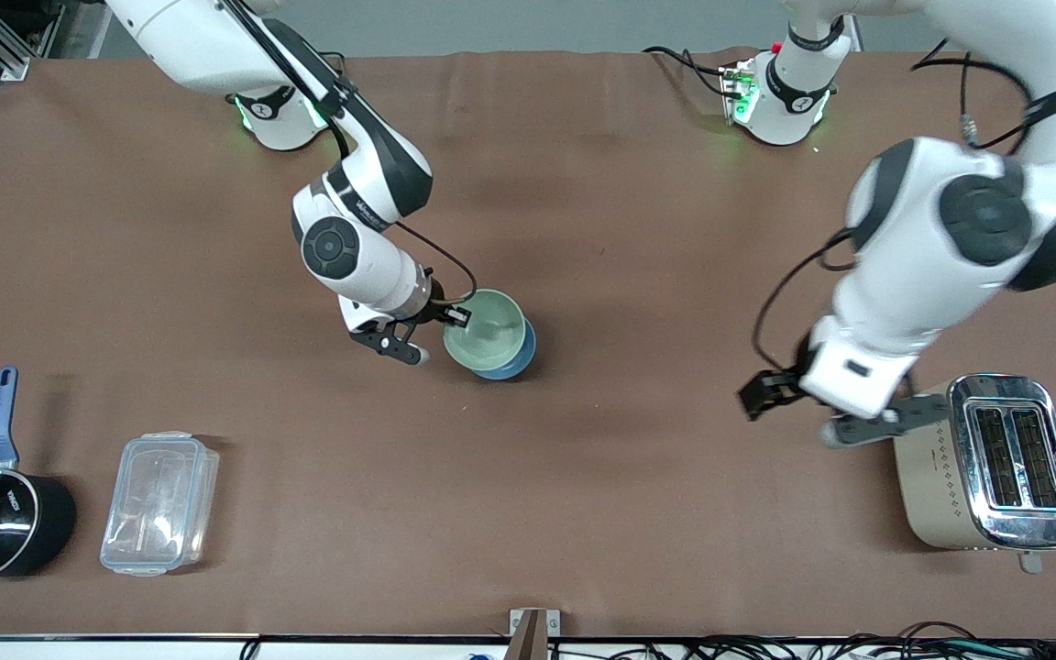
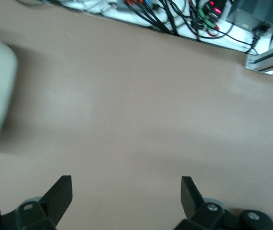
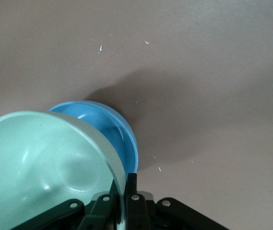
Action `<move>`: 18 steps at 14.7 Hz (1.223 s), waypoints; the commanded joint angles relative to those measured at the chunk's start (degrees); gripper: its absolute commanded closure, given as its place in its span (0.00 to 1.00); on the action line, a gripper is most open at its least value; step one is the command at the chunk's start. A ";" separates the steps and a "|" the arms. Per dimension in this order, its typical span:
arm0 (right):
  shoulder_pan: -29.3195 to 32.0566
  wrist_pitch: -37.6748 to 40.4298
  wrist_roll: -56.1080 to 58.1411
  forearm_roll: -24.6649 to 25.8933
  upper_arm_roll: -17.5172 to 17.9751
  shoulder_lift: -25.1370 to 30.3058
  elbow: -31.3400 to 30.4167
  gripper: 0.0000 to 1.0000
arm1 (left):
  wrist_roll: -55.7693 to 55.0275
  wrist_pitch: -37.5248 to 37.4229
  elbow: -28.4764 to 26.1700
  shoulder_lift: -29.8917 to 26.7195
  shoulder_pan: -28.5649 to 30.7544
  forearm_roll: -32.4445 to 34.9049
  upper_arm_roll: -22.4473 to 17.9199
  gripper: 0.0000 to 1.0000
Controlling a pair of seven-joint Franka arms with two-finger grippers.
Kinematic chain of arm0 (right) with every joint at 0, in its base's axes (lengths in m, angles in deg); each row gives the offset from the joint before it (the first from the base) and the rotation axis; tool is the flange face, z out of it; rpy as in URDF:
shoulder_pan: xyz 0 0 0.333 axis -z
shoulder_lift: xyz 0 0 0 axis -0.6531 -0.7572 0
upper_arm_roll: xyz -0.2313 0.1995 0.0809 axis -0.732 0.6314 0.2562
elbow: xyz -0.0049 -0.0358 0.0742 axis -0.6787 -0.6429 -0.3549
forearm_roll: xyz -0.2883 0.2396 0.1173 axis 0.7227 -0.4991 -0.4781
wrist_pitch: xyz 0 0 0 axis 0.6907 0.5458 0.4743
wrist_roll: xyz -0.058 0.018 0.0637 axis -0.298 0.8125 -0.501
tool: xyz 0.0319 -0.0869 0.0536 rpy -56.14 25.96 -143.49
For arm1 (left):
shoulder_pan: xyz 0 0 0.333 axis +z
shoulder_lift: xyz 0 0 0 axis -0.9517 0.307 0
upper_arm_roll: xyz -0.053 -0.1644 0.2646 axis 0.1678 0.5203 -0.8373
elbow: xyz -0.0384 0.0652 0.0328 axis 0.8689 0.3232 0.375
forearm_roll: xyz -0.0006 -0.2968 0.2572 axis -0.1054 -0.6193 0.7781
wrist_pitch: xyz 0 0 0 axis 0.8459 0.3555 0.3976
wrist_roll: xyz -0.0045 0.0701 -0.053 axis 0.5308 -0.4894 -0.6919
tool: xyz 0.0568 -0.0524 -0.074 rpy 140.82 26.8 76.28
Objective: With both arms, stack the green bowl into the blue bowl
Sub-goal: 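Lower the green bowl into the blue bowl with the right gripper, then open the left gripper and raise it away from the bowls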
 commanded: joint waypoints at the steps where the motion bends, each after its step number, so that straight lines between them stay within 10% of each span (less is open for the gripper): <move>1: -0.42 -0.88 -1.43 1.94 0.15 -1.24 1.27 0.99 | 9.42 -4.50 -1.72 -5.19 5.45 0.27 0.81 0.00; 9: -0.60 -4.31 -1.51 4.14 0.07 -3.53 0.65 0.96 | 22.98 -20.68 -3.21 -18.54 11.44 -3.95 0.19 0.00; 18: -1.30 -6.95 -1.51 5.02 0.07 -4.67 -0.23 0.91 | 24.39 -20.69 -17.36 -31.30 1.43 -5.71 -11.15 0.00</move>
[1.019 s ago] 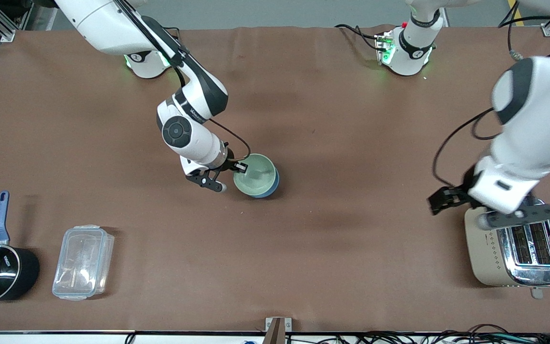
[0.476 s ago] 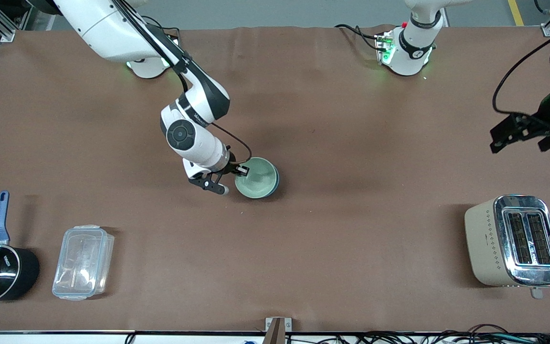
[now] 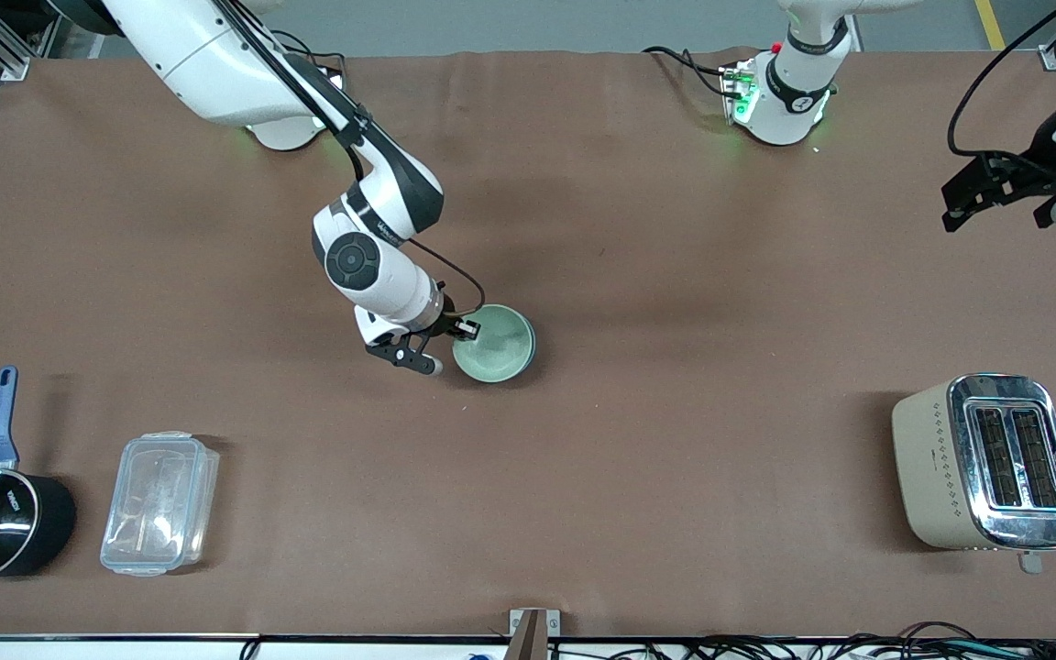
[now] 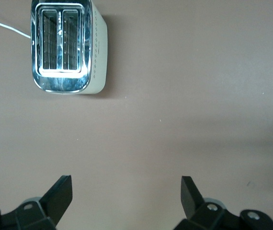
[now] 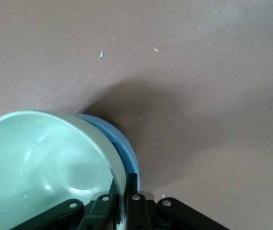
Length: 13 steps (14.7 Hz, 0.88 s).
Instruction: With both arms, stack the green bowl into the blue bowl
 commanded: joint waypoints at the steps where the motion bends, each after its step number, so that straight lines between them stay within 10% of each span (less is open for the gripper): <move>1: -0.58 -1.09 -1.40 0.83 0.06 -0.08 -0.35 0.90 | 0.57 0.22 -3.15 -3.00 -1.53 -0.99 -1.34 0.00; 8: -0.05 2.75 -2.46 0.74 0.15 1.06 0.00 0.40 | 0.56 2.94 -3.94 -2.39 -3.91 -0.38 -3.81 0.00; 10: 0.91 9.51 -2.20 1.01 0.15 6.40 0.27 0.01 | 0.56 4.87 -3.76 -1.25 -3.99 -0.90 -3.81 0.00; 13: 4.33 22.17 0.34 6.97 0.15 17.03 0.35 0.00 | 0.56 5.85 -3.76 -0.01 -4.17 -0.73 -3.72 0.00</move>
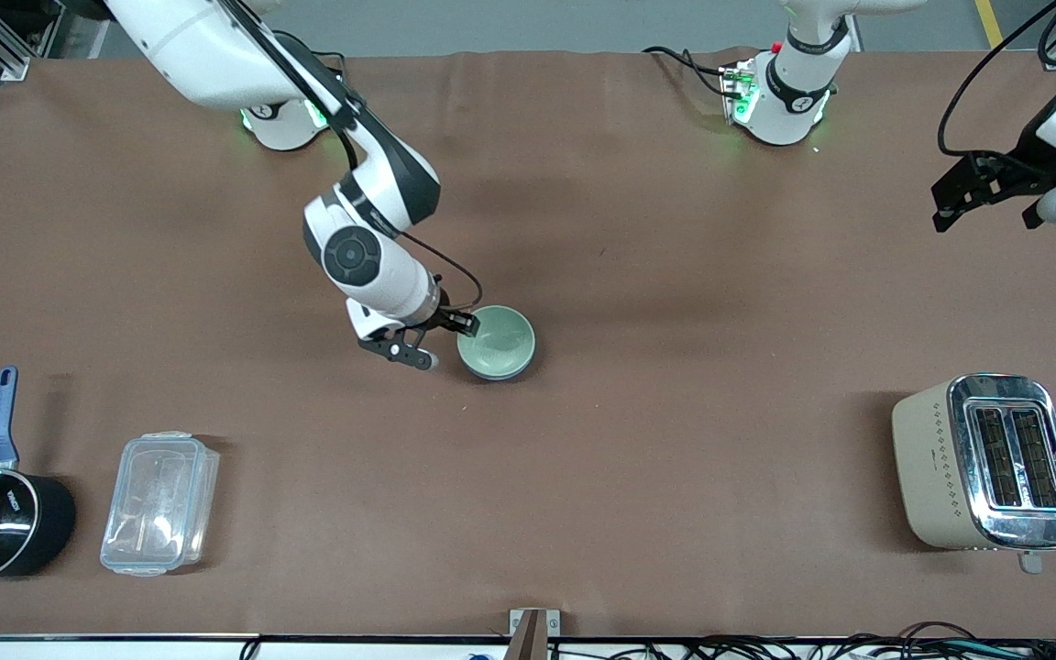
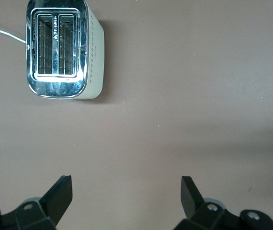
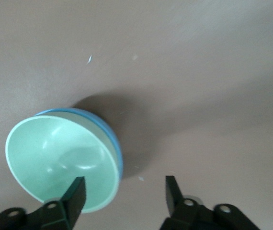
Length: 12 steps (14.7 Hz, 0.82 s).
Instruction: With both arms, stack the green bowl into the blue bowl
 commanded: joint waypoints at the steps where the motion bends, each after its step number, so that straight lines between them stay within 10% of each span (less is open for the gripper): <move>1: 4.54 8.53 3.38 3.42 0.21 12.89 -2.44 0.00 | 0.69 1.03 0.08 0.48 -0.62 -0.80 -0.31 0.00; 8: 7.45 25.73 35.45 2.72 -21.29 25.85 5.61 0.00 | -0.54 -0.37 0.70 -0.66 -0.44 -3.80 -0.22 0.00; 12: 10.53 39.10 41.46 1.41 -24.83 25.32 18.55 0.00 | -0.10 -0.55 2.45 -0.23 -0.36 -3.35 -0.22 0.00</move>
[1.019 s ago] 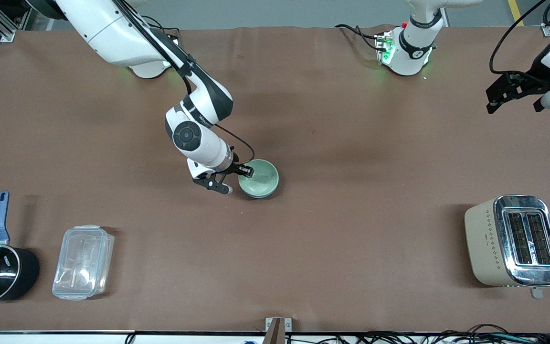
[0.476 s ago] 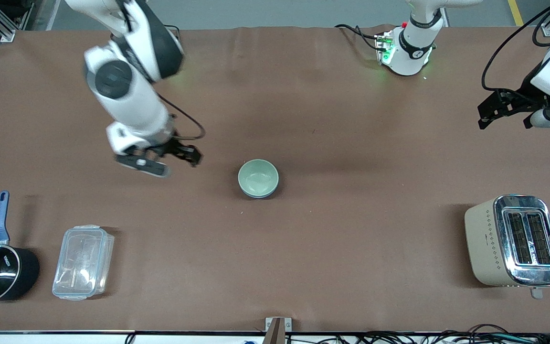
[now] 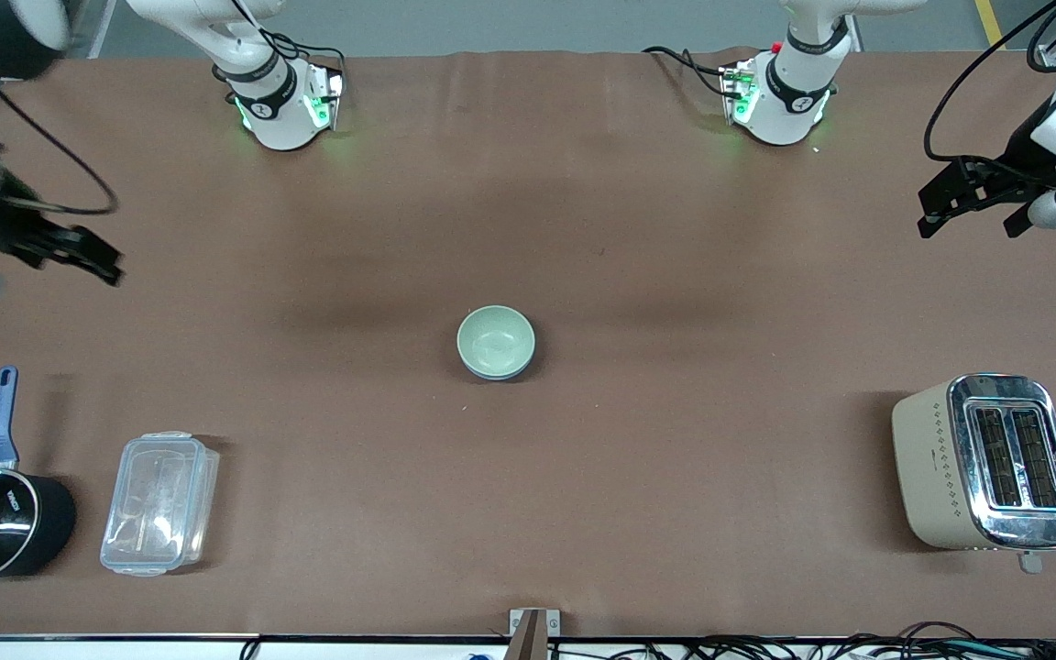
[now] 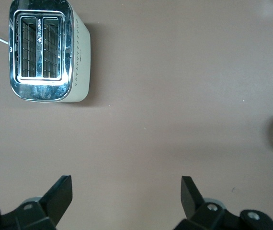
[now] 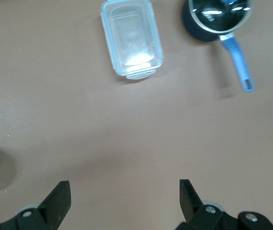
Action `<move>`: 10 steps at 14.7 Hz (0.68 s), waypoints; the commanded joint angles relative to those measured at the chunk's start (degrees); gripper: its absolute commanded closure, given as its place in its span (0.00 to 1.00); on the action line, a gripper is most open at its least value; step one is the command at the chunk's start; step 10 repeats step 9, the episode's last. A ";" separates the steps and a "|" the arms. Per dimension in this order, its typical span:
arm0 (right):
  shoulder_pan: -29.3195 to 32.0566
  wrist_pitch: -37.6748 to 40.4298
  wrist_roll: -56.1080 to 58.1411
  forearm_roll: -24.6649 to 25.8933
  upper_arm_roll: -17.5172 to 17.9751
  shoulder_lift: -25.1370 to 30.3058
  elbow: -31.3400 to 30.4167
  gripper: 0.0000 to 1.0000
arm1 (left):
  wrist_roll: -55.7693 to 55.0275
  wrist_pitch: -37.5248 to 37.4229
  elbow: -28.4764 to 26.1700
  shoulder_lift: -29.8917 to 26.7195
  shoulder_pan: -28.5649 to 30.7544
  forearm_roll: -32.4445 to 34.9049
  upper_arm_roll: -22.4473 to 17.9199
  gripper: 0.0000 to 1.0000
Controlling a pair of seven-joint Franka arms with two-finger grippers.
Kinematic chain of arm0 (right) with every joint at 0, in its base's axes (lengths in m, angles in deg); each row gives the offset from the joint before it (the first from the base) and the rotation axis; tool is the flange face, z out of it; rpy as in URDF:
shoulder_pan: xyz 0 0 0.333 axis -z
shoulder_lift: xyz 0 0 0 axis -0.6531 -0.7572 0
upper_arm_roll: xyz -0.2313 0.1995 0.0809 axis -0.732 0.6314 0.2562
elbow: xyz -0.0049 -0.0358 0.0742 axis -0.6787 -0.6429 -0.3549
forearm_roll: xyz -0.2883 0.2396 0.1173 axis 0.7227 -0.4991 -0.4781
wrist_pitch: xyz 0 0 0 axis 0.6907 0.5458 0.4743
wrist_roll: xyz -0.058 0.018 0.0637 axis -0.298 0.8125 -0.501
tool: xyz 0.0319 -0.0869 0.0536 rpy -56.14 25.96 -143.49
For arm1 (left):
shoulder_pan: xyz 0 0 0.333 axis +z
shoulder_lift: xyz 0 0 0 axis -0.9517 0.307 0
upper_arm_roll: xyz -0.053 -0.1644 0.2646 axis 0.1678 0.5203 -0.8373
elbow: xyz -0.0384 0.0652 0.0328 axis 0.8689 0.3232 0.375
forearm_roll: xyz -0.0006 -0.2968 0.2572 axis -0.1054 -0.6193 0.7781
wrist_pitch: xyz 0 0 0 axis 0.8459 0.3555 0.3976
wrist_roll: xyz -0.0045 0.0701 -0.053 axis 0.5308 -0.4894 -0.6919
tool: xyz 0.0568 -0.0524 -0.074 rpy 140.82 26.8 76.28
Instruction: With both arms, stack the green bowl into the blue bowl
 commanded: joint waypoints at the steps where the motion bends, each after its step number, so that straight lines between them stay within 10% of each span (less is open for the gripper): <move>1: -0.18 6.71 2.38 -3.41 -2.32 -1.07 6.94 0.00 | 0.37 -0.84 1.64 0.02 0.05 0.29 -0.21 0.00; 10: -0.36 7.07 7.03 -5.28 -3.40 -1.15 7.31 0.00 | 0.29 -0.84 1.72 0.20 -0.13 2.58 -0.21 0.00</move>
